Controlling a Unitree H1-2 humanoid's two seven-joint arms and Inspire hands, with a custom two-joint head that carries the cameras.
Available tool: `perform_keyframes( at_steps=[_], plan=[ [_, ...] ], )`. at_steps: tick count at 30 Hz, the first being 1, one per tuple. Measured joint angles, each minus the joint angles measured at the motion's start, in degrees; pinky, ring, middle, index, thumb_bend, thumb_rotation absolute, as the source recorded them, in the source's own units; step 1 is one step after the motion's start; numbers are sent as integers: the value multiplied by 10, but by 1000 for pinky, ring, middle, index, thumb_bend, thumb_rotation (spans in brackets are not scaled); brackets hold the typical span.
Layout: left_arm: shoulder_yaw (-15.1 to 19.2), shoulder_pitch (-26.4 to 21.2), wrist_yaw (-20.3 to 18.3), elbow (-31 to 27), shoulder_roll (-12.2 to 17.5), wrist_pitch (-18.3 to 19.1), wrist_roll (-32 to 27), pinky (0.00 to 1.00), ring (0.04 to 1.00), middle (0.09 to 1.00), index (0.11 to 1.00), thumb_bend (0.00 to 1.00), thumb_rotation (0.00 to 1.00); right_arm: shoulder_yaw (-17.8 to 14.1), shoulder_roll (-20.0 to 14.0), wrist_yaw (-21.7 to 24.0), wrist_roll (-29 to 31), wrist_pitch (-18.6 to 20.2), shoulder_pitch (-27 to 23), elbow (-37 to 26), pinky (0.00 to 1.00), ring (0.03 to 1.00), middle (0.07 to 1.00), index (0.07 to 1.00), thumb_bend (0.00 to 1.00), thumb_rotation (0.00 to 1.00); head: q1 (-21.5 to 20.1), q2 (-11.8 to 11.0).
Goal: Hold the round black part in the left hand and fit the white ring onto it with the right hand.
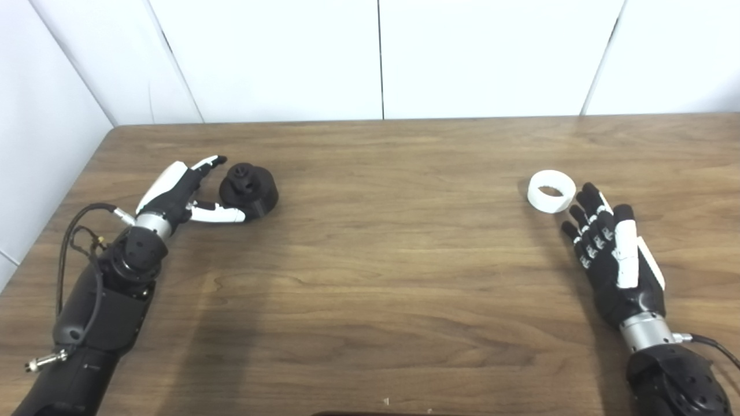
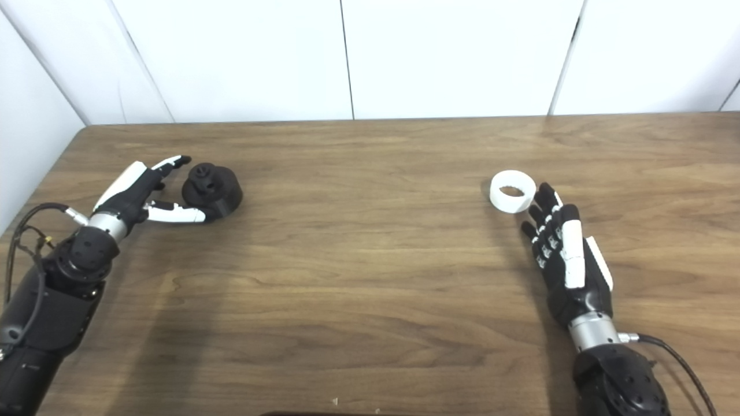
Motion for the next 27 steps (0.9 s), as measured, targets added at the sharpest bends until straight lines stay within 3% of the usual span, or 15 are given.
perform_keyframes(
  at_steps=[6, 12, 27],
  plan=[
    [-6, -1, 1, 3, -8, -2, 1, 925, 995, 959, 892, 955, 291, 0, 0, 0, 0, -1, 1, 0, 974, 1000, 1000, 990, 622, 1000, -1, 0],
    [-13, -6, 1, 8, -8, -10, 5, 969, 1000, 959, 810, 929, 275, -1, 0, 0, 0, -2, 2, 0, 980, 1000, 1000, 992, 624, 1000, 1, 1],
    [-17, -17, 3, 20, -8, -11, 9, 950, 1000, 952, 694, 875, 208, -1, 0, 0, 2, -4, 2, 0, 983, 1000, 1000, 998, 626, 1000, 2, 1]
  ],
)
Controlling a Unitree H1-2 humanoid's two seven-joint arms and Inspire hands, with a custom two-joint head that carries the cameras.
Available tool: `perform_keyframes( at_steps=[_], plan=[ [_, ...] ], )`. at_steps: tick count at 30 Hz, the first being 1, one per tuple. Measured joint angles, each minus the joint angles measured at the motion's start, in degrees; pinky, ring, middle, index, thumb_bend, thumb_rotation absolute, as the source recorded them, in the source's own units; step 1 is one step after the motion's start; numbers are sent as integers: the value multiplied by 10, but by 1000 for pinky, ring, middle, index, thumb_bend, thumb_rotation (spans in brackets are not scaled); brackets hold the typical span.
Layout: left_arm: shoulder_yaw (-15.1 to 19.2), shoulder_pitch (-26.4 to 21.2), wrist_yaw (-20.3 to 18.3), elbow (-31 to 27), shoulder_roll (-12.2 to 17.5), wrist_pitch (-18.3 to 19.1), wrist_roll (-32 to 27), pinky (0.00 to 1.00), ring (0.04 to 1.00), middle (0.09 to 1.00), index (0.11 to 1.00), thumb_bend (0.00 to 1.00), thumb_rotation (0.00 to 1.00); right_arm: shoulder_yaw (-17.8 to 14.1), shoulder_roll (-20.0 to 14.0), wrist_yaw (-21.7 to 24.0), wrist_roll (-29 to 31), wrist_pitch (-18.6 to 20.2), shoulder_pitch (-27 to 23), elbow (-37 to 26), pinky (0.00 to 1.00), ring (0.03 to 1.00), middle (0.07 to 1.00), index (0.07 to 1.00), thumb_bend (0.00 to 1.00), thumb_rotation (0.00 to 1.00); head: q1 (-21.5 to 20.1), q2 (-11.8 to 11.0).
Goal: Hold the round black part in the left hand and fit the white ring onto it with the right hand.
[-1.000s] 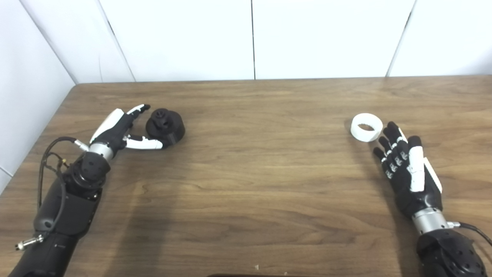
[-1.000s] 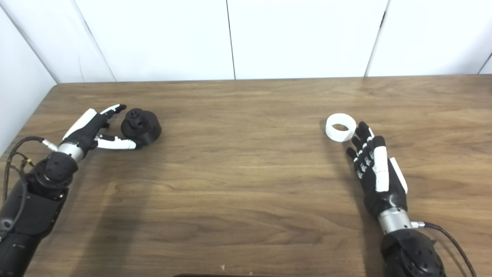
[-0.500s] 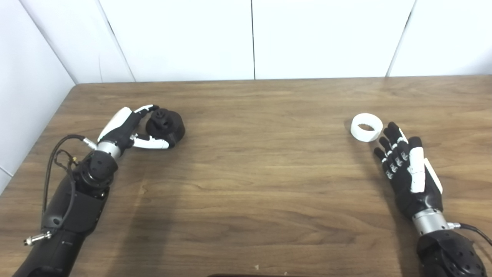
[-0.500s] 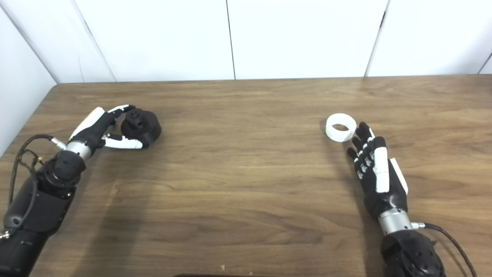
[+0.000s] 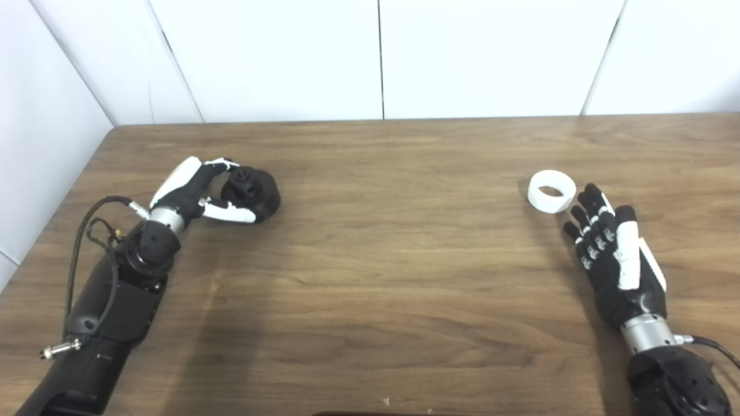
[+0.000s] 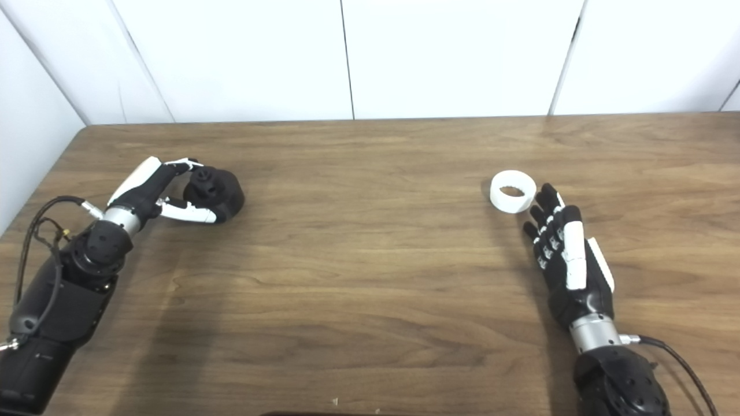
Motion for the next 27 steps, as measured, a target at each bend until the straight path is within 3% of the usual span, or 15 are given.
perform_keyframes(
  at_steps=[18, 21, 27],
  plan=[
    [-1, 3, 20, -4, -3, -9, 0, 913, 997, 933, 658, 846, 171, -1, 0, 2, 5, 0, 1, 0, 989, 1000, 999, 1000, 625, 1000, -2, 5],
    [-4, 13, 20, -22, -6, -13, 0, 920, 998, 935, 659, 871, 210, -1, 0, 2, 5, 1, 1, -1, 987, 1000, 999, 1000, 630, 1000, -2, 6],
    [-19, 28, 12, -57, -22, -16, -1, 906, 994, 942, 660, 855, 170, -1, 0, 2, 3, 2, 2, -2, 986, 1000, 994, 1000, 635, 1000, -2, 8]
  ],
)
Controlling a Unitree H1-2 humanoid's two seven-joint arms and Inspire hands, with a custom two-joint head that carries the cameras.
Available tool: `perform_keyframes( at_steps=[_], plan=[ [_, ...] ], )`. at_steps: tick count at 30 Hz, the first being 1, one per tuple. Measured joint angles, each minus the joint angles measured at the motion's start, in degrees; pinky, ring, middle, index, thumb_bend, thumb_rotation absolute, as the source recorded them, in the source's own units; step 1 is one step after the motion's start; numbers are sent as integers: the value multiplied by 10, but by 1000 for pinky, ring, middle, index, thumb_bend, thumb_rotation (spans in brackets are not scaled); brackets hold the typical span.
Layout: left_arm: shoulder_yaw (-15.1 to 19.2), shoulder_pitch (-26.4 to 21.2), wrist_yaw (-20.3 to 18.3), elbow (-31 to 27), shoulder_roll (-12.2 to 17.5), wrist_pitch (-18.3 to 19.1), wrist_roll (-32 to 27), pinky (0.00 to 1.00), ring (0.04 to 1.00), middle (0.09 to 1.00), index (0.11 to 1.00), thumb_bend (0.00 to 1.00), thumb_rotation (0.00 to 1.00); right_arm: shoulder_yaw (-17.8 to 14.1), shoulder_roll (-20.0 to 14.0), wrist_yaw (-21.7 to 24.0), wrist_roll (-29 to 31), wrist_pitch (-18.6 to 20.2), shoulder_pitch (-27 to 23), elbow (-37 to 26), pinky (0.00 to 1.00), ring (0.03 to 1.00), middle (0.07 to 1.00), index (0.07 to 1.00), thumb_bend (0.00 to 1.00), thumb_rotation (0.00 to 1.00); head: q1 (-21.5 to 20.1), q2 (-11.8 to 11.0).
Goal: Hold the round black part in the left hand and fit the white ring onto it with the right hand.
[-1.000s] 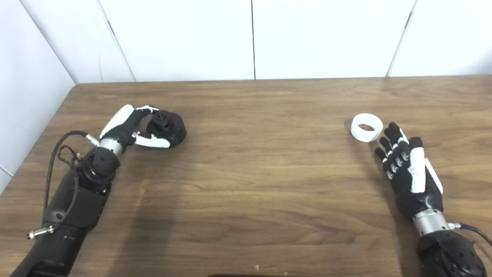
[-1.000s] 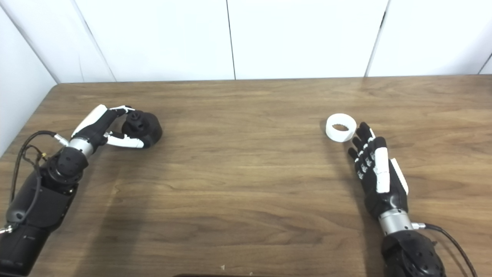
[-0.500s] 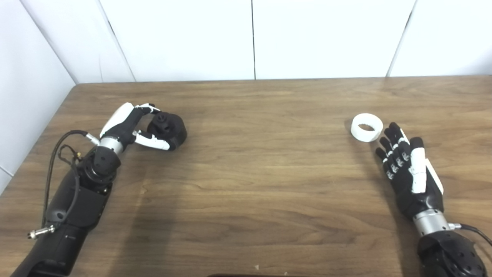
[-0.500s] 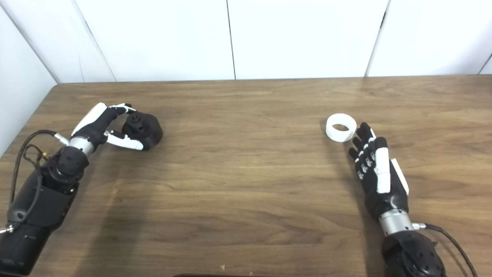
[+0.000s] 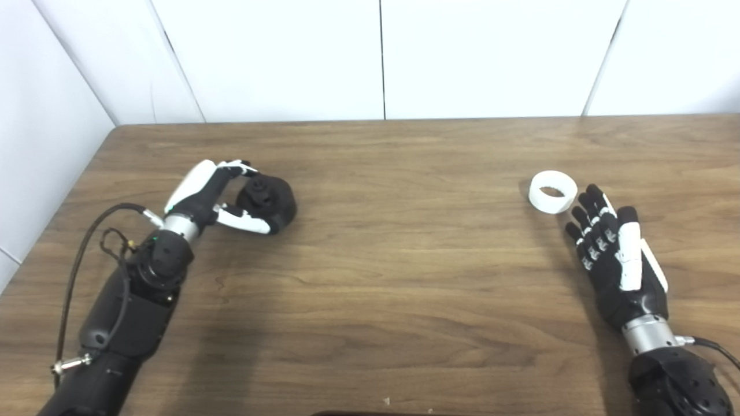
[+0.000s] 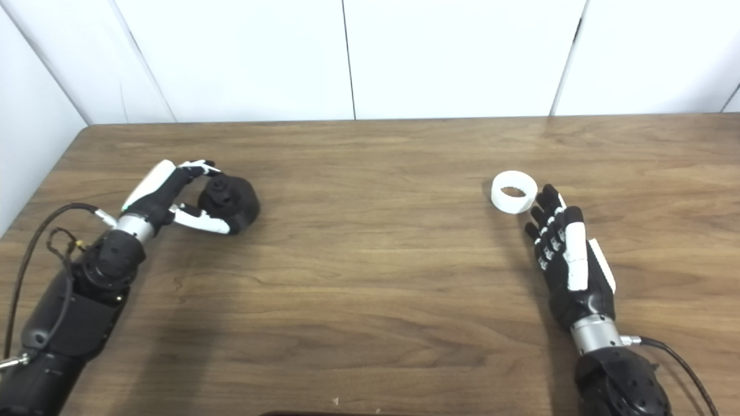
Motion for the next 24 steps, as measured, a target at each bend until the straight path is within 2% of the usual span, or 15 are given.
perform_keyframes(
  at_steps=[7, 14, 20, 24],
  plan=[
    [-18, 10, -17, -33, -10, -4, 0, 910, 1000, 945, 656, 857, 175, 1, 0, 0, 0, 0, 1, -1, 989, 1000, 995, 1000, 629, 1000, -4, 3],
    [-52, 27, -38, -78, -23, -12, 1, 908, 998, 940, 661, 870, 180, 2, 0, 0, 0, 0, 2, -2, 980, 1000, 996, 1000, 635, 1000, -4, 3],
    [-70, 38, -40, -97, -26, -25, 12, 904, 1000, 941, 663, 875, 185, 2, 0, 0, 0, 0, 3, -2, 986, 1000, 997, 1000, 637, 1000, -6, 4],
    [-85, 53, -40, -120, -42, -34, 19, 909, 1000, 947, 666, 868, 213, 3, 0, 0, 0, 0, 3, -2, 991, 1000, 996, 1000, 632, 1000, -12, 4]
  ],
)
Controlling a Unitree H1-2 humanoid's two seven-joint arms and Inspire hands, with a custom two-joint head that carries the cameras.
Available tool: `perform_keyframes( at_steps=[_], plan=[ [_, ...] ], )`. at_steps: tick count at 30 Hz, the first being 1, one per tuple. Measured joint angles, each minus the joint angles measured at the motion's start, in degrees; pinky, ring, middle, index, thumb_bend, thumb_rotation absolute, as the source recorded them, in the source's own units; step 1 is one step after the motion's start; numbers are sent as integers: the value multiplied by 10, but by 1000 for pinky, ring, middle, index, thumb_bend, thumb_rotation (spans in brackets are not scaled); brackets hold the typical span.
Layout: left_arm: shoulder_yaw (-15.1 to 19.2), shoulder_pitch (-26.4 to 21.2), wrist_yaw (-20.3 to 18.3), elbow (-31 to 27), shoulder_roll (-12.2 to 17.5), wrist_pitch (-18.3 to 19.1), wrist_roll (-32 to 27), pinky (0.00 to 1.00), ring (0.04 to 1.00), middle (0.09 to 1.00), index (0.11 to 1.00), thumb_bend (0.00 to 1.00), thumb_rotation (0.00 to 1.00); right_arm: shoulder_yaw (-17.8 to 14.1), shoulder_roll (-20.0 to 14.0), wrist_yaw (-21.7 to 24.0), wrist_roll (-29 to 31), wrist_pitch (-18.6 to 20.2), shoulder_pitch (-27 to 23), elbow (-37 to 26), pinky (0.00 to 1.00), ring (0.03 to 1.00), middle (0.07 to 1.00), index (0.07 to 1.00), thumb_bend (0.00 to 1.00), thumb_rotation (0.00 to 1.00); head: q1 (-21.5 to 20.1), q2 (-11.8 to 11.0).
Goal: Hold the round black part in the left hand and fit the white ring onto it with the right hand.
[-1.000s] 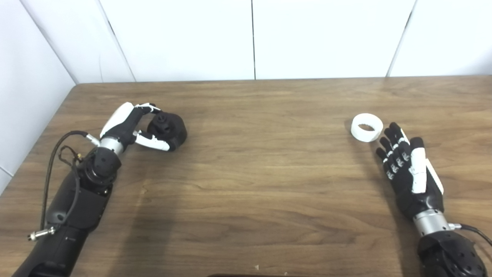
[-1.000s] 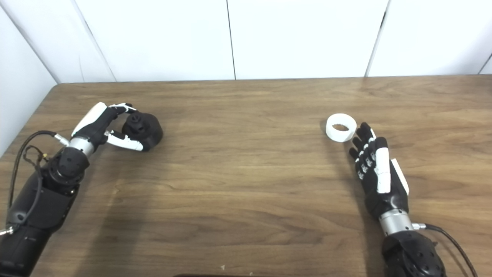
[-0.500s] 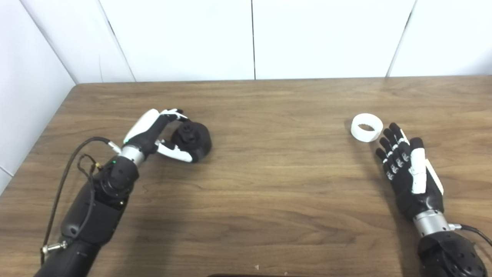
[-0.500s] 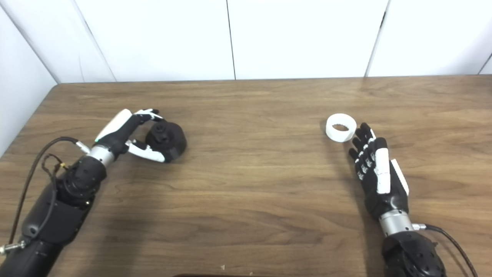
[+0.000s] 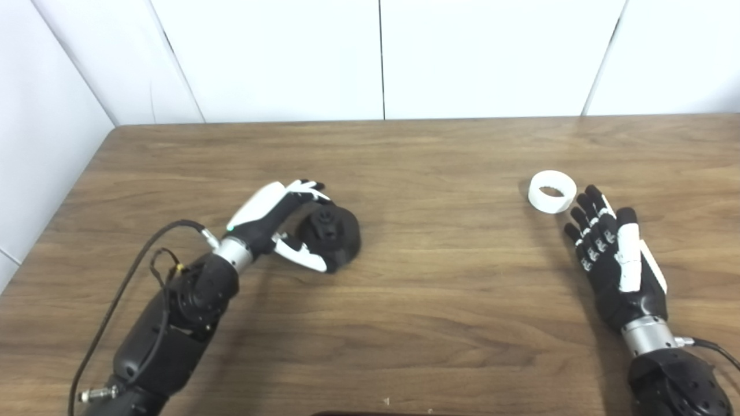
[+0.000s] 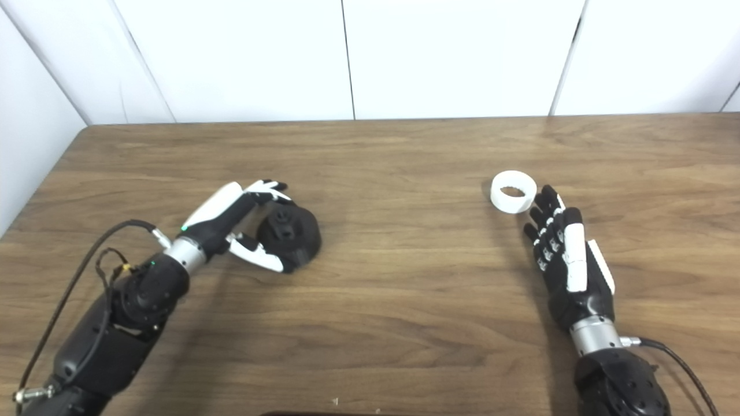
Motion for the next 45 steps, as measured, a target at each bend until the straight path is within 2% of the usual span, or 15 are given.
perform_keyframes(
  at_steps=[8, 14, 20, 25, 37, 39, 40, 41, 43, 45],
  plan=[
    [-29, 20, 8, -24, -32, -21, 25, 887, 1000, 950, 655, 870, 219, 2, 0, 0, 0, 0, 0, 0, 985, 1000, 999, 1000, 625, 1000, -7, 0],
    [-59, 42, 21, -45, -73, -31, 54, 869, 999, 948, 653, 874, 220, 4, 1, 0, 2, 0, 0, 0, 986, 1000, 998, 1000, 637, 1000, -18, 1],
    [-72, 55, 25, -52, -84, -45, 66, 883, 1000, 949, 654, 868, 217, 7, 1, 0, -3, 0, -1, 0, 989, 1000, 994, 1000, 657, 1000, -25, 1],
    [-86, 76, 43, -54, -112, -58, 72, 894, 1000, 949, 655, 865, 215, 12, 2, 0, -7, 0, -1, 0, 1000, 1000, 997, 1000, 660, 1000, -33, 1],
    [-89, 85, 43, -61, -116, -58, 75, 899, 1000, 948, 656, 860, 220, 16, 2, 0, -13, 1, -3, -1, 1000, 1000, 998, 1000, 639, 1000, -40, 4],
    [-89, 85, 43, -62, -116, -58, 75, 891, 1000, 947, 659, 858, 225, 19, 2, -5, -28, 1, -4, -2, 902, 952, 942, 948, 626, 771, -44, 6],
    [-89, 86, 43, -63, -116, -57, 76, 889, 1000, 947, 660, 858, 226, 24, 1, -16, -63, 0, -6, -4, 877, 939, 928, 934, 625, 708, -44, 6],
    [-89, 86, 43, -64, -116, -57, 77, 888, 1000, 947, 660, 858, 226, 26, 1, -24, -84, 0, -8, -6, 872, 936, 925, 932, 625, 698, -44, 6],
    [-89, 86, 43, -64, -116, -57, 79, 893, 1000, 948, 662, 859, 214, 26, 0, -31, -105, -1, -12, -6, 824, 899, 895, 857, 712, 502, -47, 8],
    [-87, 87, 43, -64, -116, -58, 79, 894, 1000, 947, 662, 860, 209, 39, -13, -51, -186, -2, -27, -6, 812, 887, 885, 827, 758, 433, -47, 7]
  ],
)
